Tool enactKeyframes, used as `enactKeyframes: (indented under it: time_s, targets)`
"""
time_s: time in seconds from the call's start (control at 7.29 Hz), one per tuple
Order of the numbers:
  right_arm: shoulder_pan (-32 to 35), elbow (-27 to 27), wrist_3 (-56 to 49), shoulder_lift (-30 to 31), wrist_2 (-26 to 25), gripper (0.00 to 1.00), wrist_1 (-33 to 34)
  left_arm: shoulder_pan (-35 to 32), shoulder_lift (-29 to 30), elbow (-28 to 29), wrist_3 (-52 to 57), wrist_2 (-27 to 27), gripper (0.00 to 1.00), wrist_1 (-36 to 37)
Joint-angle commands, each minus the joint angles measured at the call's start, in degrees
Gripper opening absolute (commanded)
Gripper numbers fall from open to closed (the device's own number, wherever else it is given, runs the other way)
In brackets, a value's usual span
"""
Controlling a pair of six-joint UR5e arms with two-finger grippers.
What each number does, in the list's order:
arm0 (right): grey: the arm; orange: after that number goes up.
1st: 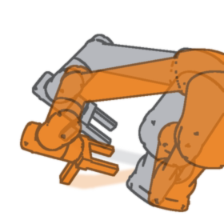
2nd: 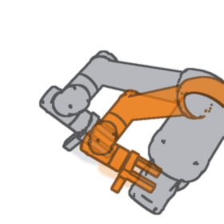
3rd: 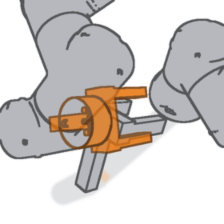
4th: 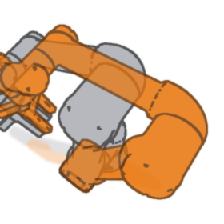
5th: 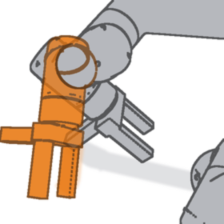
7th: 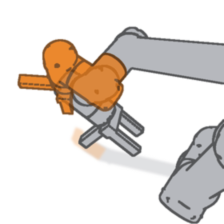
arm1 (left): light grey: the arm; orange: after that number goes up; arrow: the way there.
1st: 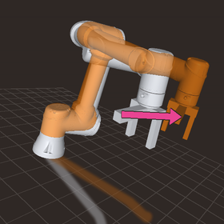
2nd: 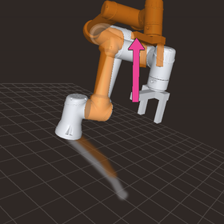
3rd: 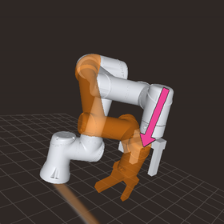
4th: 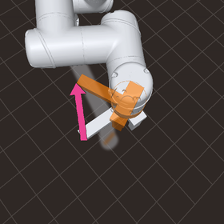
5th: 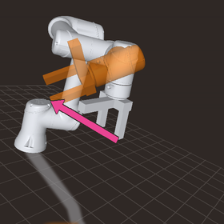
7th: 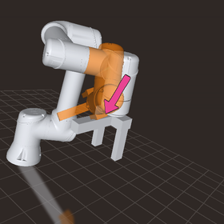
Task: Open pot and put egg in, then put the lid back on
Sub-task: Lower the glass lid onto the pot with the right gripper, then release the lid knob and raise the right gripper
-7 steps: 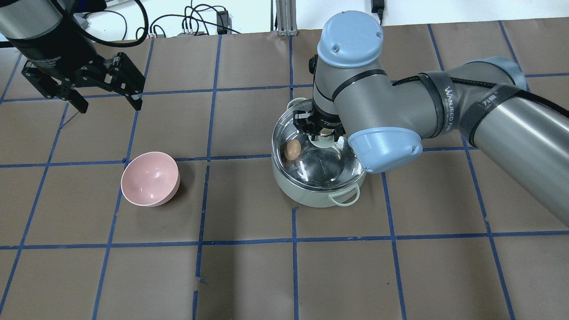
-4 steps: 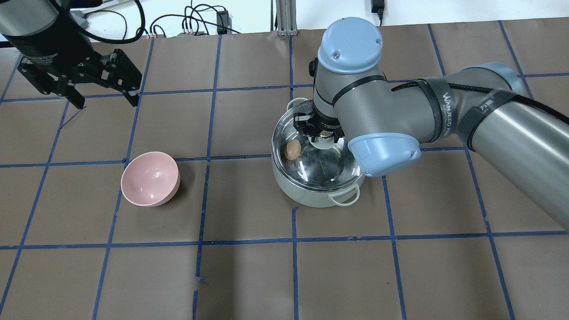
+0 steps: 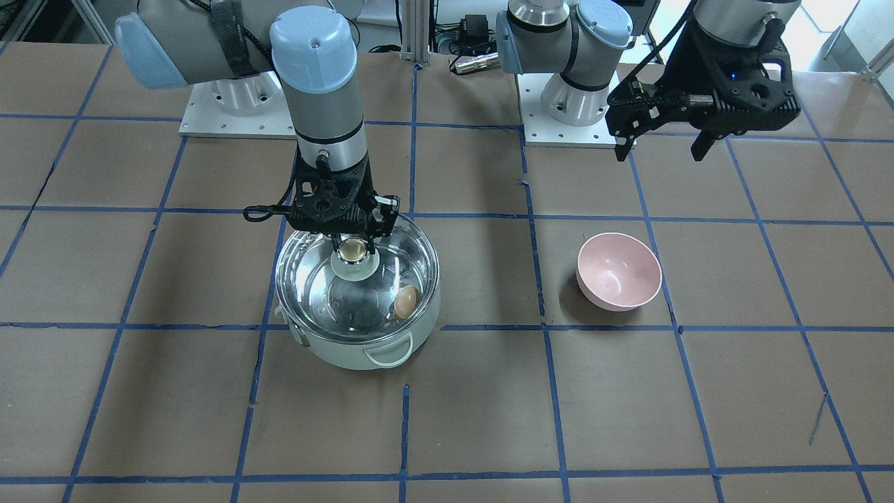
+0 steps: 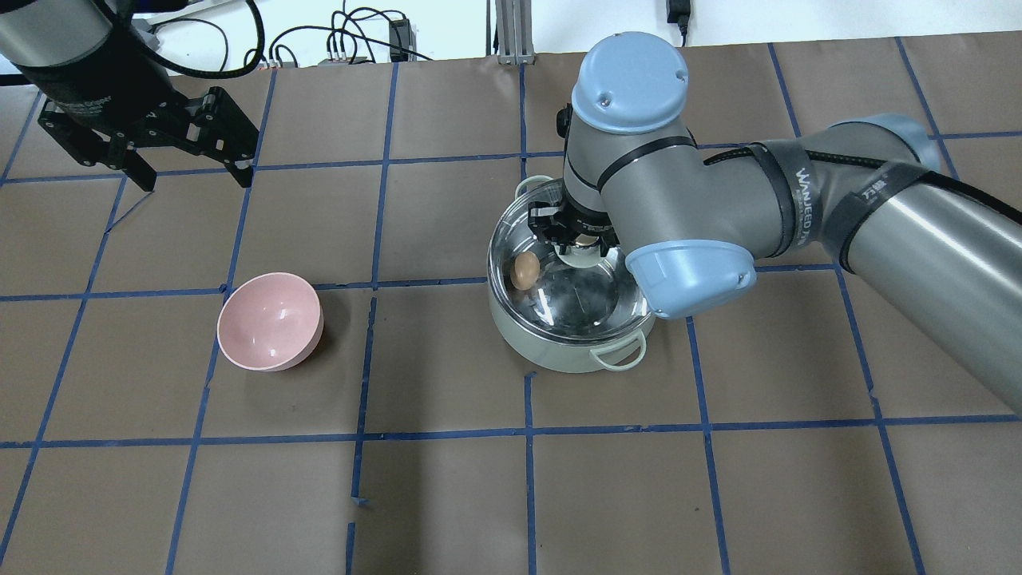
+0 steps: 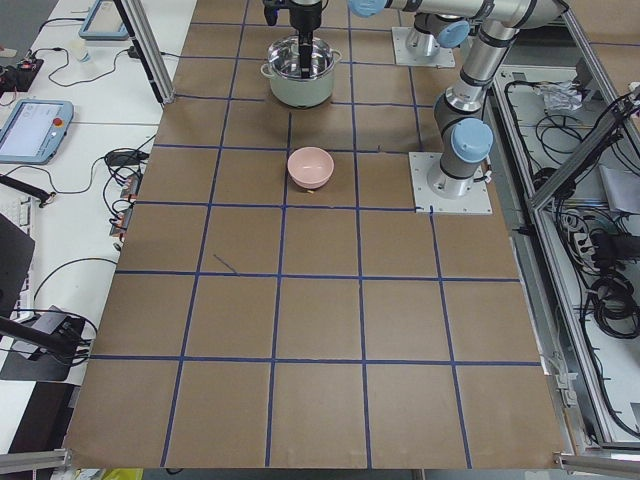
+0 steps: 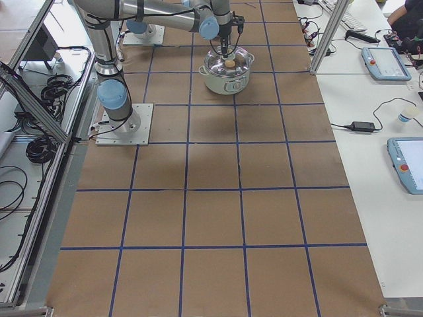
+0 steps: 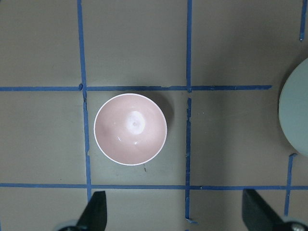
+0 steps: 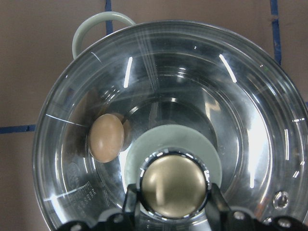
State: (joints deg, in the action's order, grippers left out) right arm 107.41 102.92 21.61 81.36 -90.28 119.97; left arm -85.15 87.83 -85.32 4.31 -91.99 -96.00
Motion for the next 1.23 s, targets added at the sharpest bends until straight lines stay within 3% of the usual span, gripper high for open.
enactKeyframes:
  time_s: [0.0, 0.27, 0.69, 1.1]
  targets:
    - [0.08, -0.08, 0.27, 0.03, -0.08, 1.00, 0.08, -0.02, -0.20, -0.03, 0.00, -0.03, 1.00, 0.03]
    - [-0.01, -0.61, -0.68, -0.06, -0.08, 1.00, 0.17, -0.02, -0.20, -0.03, 0.00, 0.14, 1.00, -0.06]
    - [-5.43, -8.14, -2.89, 0.55, -0.52, 0.99, -0.43, -0.02, -0.29, -0.03, 0.00, 0.23, 1.00, 0.03]
    - [-10.63, -8.52, -8.32, 4.84, 0.19, 1.00, -3.59, -0.02, -0.29, -0.11, 0.00, 0.23, 1.00, 0.03]
